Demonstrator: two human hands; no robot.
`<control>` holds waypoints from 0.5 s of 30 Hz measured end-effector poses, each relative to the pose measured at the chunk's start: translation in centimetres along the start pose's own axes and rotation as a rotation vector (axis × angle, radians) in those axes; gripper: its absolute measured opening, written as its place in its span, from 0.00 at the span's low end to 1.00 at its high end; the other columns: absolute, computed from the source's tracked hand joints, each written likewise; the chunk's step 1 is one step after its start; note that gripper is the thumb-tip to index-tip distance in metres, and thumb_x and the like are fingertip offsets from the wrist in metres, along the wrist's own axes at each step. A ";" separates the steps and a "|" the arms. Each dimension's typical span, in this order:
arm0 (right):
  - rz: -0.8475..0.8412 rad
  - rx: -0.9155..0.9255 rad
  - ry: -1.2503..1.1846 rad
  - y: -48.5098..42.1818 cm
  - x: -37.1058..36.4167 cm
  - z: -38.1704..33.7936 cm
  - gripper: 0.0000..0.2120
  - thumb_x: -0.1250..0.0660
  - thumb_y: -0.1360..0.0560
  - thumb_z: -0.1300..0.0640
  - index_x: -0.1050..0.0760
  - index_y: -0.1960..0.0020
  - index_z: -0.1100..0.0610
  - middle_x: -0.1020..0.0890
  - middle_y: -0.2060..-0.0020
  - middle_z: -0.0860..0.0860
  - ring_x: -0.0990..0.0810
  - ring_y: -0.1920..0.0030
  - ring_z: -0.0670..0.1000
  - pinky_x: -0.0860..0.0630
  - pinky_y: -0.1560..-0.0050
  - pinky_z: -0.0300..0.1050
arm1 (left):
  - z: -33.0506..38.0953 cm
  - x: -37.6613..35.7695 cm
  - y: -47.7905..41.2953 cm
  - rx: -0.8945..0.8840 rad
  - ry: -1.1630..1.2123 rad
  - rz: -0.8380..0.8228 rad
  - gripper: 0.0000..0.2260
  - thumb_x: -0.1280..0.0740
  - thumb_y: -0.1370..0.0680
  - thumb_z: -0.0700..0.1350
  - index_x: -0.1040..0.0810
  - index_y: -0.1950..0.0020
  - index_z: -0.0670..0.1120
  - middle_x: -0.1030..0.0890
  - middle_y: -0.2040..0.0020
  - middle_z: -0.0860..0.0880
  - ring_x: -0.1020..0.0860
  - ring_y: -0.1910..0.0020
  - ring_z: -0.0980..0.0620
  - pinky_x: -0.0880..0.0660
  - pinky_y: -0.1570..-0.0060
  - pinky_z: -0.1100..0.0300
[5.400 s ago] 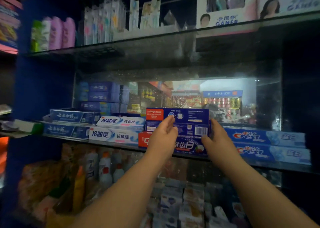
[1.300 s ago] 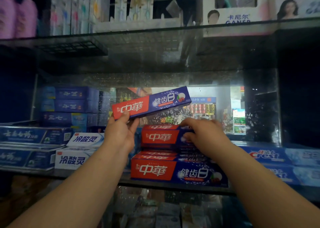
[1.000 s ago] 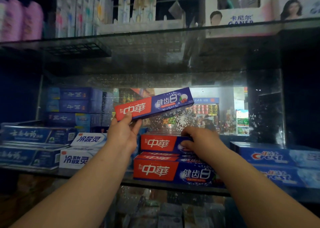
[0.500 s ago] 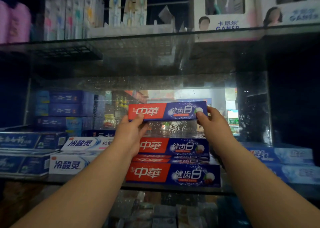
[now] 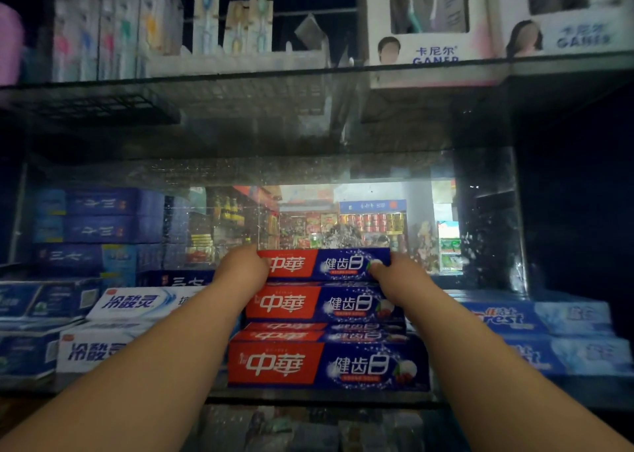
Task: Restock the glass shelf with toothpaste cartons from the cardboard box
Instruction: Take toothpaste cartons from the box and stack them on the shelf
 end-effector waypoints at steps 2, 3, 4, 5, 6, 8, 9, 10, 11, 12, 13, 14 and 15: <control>0.000 -0.001 0.002 -0.1 -0.1 0.1 0.23 0.43 0.20 0.48 0.37 0.28 0.57 0.23 0.38 0.58 0.22 0.44 0.59 0.24 0.48 0.50 | 0.0 -0.4 0.0 -0.004 -0.046 -0.035 0.20 0.39 0.20 0.51 0.32 0.30 0.45 0.23 0.38 0.43 0.22 0.45 0.43 0.23 0.47 0.53; 0.003 -0.003 -0.009 0.0 0.0 0.0 0.25 0.42 0.20 0.49 0.40 0.27 0.57 0.24 0.37 0.58 0.22 0.44 0.60 0.25 0.49 0.50 | 0.0 -0.5 0.2 -0.011 -0.065 -0.042 0.21 0.38 0.20 0.52 0.33 0.30 0.45 0.22 0.38 0.43 0.22 0.46 0.44 0.23 0.48 0.53; 0.013 0.005 -0.022 0.1 0.1 -0.1 0.26 0.42 0.20 0.50 0.44 0.25 0.56 0.25 0.36 0.59 0.23 0.43 0.60 0.25 0.50 0.49 | -0.1 -0.6 0.4 -0.016 -0.092 -0.040 0.23 0.38 0.20 0.53 0.35 0.28 0.45 0.23 0.38 0.44 0.22 0.45 0.44 0.23 0.49 0.53; 0.023 0.009 -0.027 0.2 0.3 -0.2 0.28 0.41 0.20 0.51 0.47 0.24 0.55 0.26 0.35 0.59 0.23 0.41 0.61 0.25 0.50 0.50 | -0.2 -0.6 0.6 -0.023 -0.118 -0.027 0.24 0.38 0.20 0.53 0.37 0.27 0.46 0.23 0.37 0.44 0.22 0.44 0.44 0.24 0.49 0.53; 0.033 0.013 -0.031 0.3 0.5 -0.2 0.29 0.41 0.20 0.51 0.48 0.23 0.55 0.27 0.34 0.58 0.24 0.40 0.61 0.25 0.49 0.50 | -0.3 -0.6 0.7 -0.034 -0.139 -0.003 0.25 0.39 0.20 0.53 0.40 0.26 0.46 0.24 0.37 0.44 0.22 0.43 0.44 0.24 0.49 0.52; 0.030 0.000 -0.032 0.5 0.6 -0.3 0.28 0.41 0.20 0.51 0.45 0.24 0.57 0.27 0.34 0.58 0.23 0.42 0.59 0.26 0.53 0.46 | -0.5 -0.6 0.6 -0.055 -0.191 0.053 0.27 0.42 0.19 0.55 0.43 0.24 0.47 0.23 0.38 0.45 0.22 0.43 0.44 0.24 0.49 0.52; 0.016 -0.010 -0.017 0.6 0.5 -0.3 0.25 0.42 0.19 0.50 0.41 0.26 0.59 0.25 0.36 0.58 0.22 0.46 0.58 0.28 0.58 0.43 | -0.6 -0.6 0.5 -0.057 -0.221 0.072 0.27 0.44 0.19 0.56 0.45 0.23 0.48 0.22 0.39 0.45 0.22 0.44 0.44 0.24 0.50 0.52; 0.001 -0.022 0.002 0.6 0.4 -0.3 0.23 0.42 0.19 0.50 0.36 0.29 0.61 0.23 0.39 0.59 0.22 0.52 0.57 0.30 0.64 0.42 | -0.8 -0.7 0.3 -0.053 -0.242 0.080 0.28 0.45 0.19 0.57 0.47 0.22 0.48 0.22 0.39 0.45 0.22 0.44 0.45 0.25 0.52 0.53; -0.008 -0.035 0.017 0.7 0.4 -0.3 0.21 0.43 0.19 0.50 0.31 0.32 0.62 0.21 0.43 0.59 0.23 0.56 0.56 0.32 0.67 0.41 | -0.9 -0.8 0.2 -0.051 -0.254 0.083 0.28 0.47 0.19 0.58 0.48 0.22 0.48 0.22 0.39 0.45 0.22 0.44 0.45 0.25 0.53 0.53; -0.007 -0.041 0.027 0.7 0.4 -0.4 0.19 0.44 0.19 0.51 0.29 0.35 0.63 0.20 0.45 0.60 0.22 0.57 0.56 0.31 0.67 0.42 | -1.0 -1.0 0.0 -0.055 -0.258 0.087 0.28 0.48 0.19 0.58 0.49 0.22 0.49 0.22 0.39 0.45 0.22 0.44 0.45 0.26 0.53 0.53; 0.000 -0.035 0.029 0.6 0.5 -0.4 0.18 0.43 0.19 0.52 0.27 0.37 0.64 0.20 0.46 0.60 0.21 0.55 0.58 0.28 0.64 0.43 | -1.0 -1.1 -0.1 -0.062 -0.259 0.091 0.28 0.48 0.19 0.58 0.49 0.22 0.49 0.22 0.39 0.45 0.22 0.43 0.45 0.26 0.53 0.53; 0.012 -0.020 0.026 0.4 0.6 -0.4 0.17 0.43 0.19 0.53 0.25 0.39 0.65 0.20 0.45 0.61 0.21 0.50 0.60 0.27 0.58 0.45 | -1.1 -1.3 -0.2 -0.069 -0.260 0.094 0.27 0.49 0.19 0.58 0.49 0.22 0.49 0.22 0.39 0.45 0.22 0.43 0.45 0.26 0.51 0.53; 0.023 -0.008 0.021 0.4 0.7 -0.4 0.17 0.43 0.20 0.54 0.24 0.41 0.65 0.20 0.45 0.62 0.21 0.46 0.61 0.27 0.54 0.46 | -1.3 -1.4 -0.3 -0.070 -0.261 0.098 0.27 0.49 0.19 0.58 0.48 0.22 0.49 0.22 0.39 0.45 0.22 0.42 0.44 0.26 0.49 0.52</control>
Point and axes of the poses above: each hand's wrist, its own y-axis away from the middle knuckle, its own x-axis out of the back of the hand, z = x × y, the point moved 10 cm from there along -y, towards the middle knuckle
